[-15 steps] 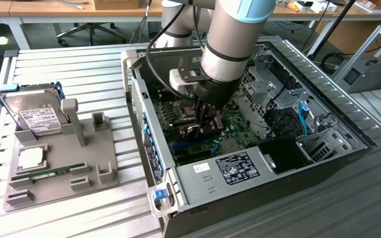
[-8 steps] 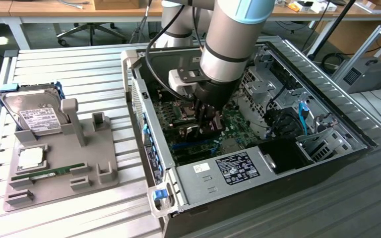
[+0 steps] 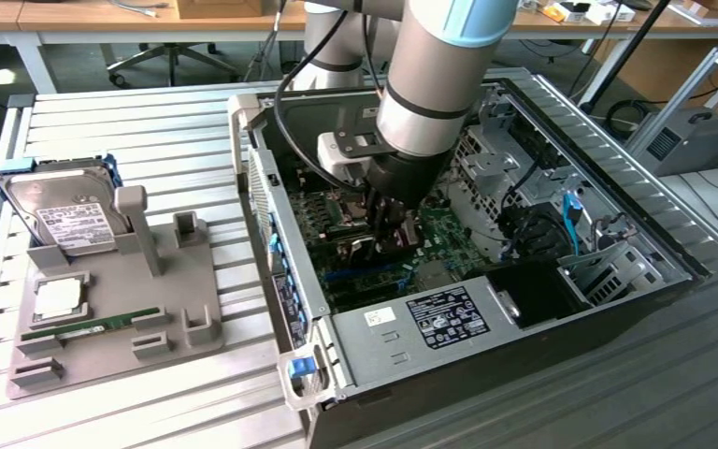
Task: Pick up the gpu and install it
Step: 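Insert the gpu into the slot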
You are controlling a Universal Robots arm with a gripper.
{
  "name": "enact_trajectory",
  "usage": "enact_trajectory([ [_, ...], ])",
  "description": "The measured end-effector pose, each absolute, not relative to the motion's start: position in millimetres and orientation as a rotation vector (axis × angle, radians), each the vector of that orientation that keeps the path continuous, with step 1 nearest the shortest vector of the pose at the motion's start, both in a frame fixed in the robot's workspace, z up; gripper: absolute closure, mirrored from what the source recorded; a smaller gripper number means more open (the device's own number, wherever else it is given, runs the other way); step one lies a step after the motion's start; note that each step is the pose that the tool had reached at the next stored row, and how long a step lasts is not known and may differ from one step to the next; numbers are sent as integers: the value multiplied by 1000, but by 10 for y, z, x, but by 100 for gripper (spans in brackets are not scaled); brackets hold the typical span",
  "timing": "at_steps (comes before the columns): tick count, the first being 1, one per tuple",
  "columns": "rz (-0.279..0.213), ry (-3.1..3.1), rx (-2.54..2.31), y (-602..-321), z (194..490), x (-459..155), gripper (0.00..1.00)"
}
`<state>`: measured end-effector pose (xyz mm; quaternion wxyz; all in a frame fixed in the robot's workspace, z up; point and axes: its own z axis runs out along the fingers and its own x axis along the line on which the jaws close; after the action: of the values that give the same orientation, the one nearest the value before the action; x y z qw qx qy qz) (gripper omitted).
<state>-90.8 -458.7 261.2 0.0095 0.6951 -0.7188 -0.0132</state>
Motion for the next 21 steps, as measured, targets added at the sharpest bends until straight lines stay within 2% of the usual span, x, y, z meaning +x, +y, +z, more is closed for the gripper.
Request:
enact_trajectory([
  [21,-51,-2248,2175,-4587,2593,-934,73],
])
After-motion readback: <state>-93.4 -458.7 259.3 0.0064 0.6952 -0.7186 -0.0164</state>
